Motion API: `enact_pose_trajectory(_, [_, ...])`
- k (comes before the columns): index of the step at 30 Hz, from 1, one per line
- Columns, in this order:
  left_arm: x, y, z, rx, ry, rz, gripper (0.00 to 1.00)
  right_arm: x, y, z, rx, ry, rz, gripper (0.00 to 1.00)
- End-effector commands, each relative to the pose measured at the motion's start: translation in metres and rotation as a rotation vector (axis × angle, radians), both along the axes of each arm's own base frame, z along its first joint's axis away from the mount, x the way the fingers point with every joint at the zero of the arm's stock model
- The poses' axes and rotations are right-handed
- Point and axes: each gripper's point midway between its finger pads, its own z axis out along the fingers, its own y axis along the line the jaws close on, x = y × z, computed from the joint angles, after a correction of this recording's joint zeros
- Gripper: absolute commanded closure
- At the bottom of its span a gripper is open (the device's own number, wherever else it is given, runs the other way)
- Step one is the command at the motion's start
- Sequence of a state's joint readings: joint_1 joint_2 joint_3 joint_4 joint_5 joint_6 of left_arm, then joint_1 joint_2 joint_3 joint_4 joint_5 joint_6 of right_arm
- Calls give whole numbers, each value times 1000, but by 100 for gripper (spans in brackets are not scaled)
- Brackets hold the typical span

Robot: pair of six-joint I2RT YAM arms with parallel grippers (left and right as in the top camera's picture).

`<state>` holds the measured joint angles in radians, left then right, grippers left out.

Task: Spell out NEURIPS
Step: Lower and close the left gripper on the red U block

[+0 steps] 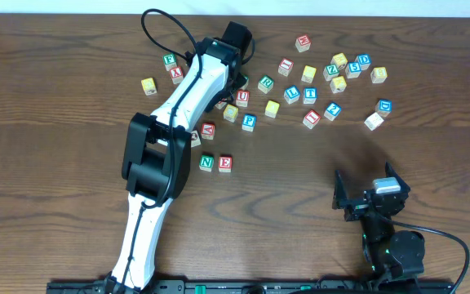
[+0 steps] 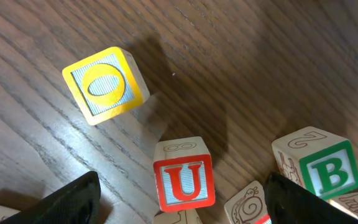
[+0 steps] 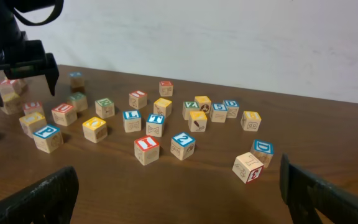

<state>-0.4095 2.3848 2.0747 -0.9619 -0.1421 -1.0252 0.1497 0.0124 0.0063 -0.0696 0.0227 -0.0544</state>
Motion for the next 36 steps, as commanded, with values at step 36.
enact_pose_trajectory(36, [-12,10,-55,59,75,1,27,0,-3,0,12,1,-17,1])
